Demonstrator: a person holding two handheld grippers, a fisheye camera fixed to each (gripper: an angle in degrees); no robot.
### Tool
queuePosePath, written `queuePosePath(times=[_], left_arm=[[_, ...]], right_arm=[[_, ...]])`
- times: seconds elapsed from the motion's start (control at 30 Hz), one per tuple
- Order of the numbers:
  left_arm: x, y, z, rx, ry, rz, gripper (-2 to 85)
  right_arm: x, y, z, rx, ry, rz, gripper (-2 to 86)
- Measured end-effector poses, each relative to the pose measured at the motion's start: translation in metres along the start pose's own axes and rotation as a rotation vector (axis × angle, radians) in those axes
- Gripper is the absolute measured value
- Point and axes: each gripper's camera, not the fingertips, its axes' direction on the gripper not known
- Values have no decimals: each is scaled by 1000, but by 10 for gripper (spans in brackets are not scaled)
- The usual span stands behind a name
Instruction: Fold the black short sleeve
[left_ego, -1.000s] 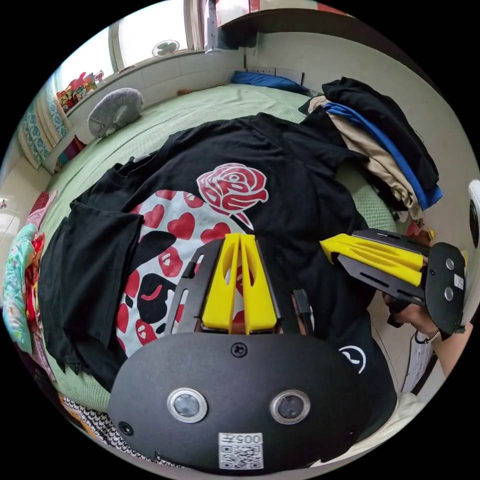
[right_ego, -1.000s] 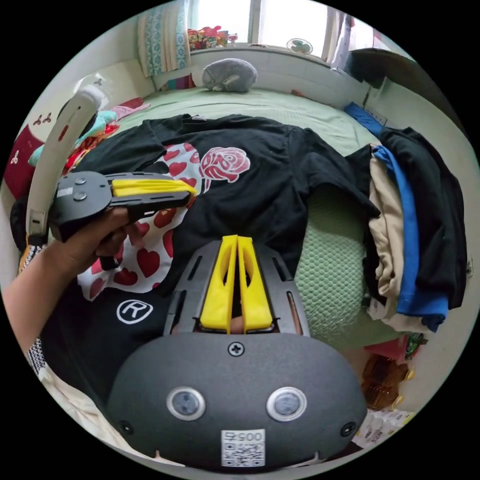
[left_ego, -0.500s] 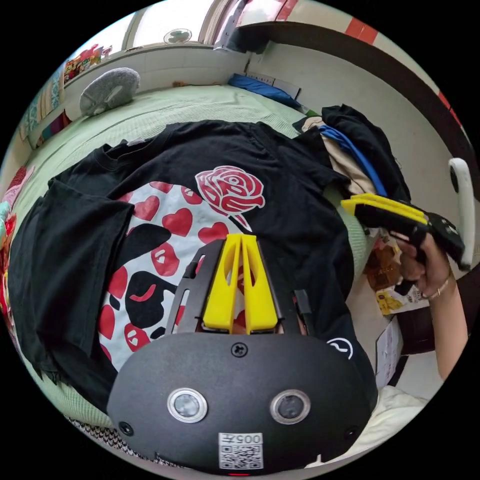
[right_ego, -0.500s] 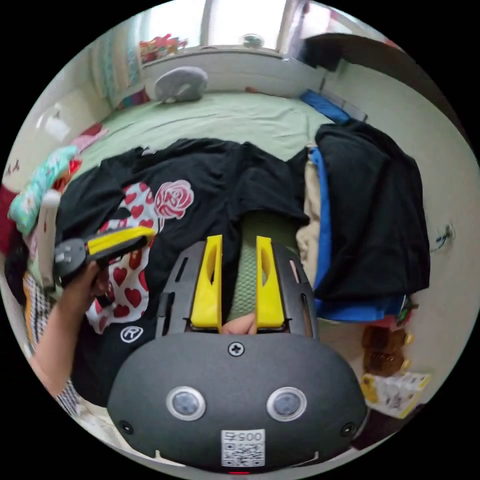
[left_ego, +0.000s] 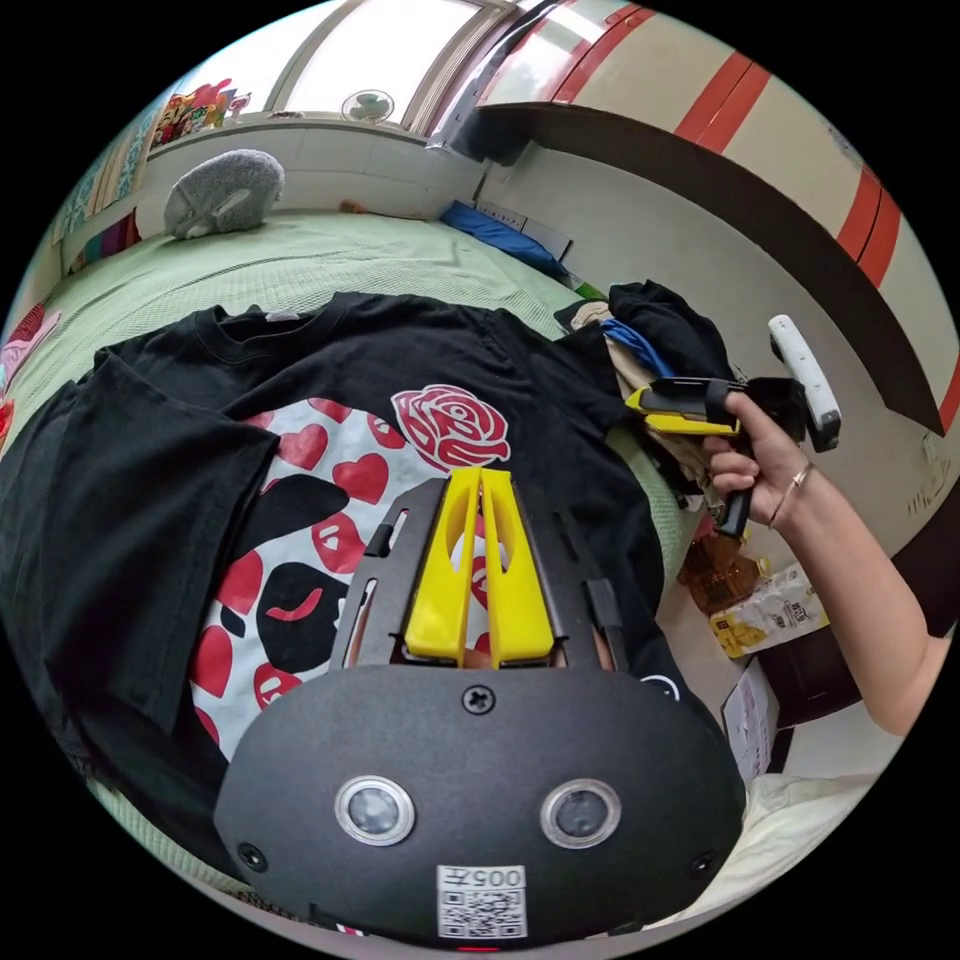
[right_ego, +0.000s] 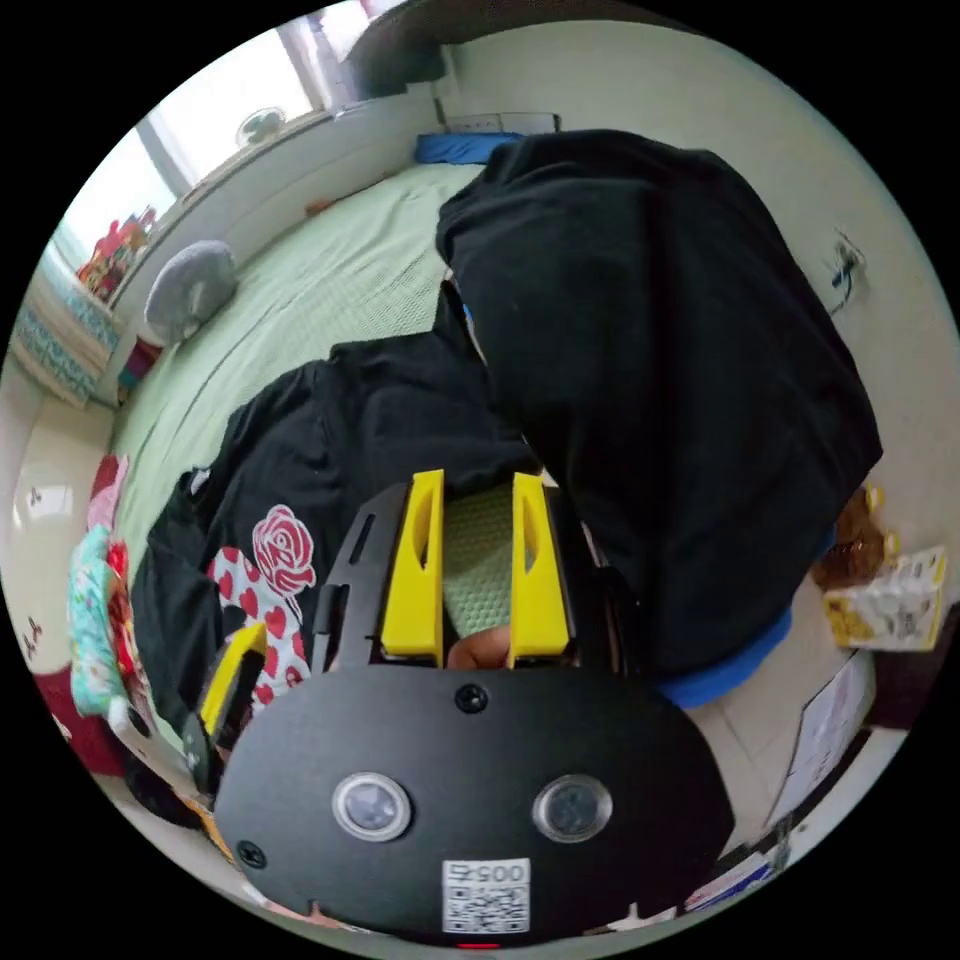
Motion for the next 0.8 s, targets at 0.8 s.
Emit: queuePosePath(times=[0.8], left_arm=[[-41, -5, 9, 21, -19, -54, -5]], right_arm=[[-203, 128, 9, -104, -74, -900, 32]])
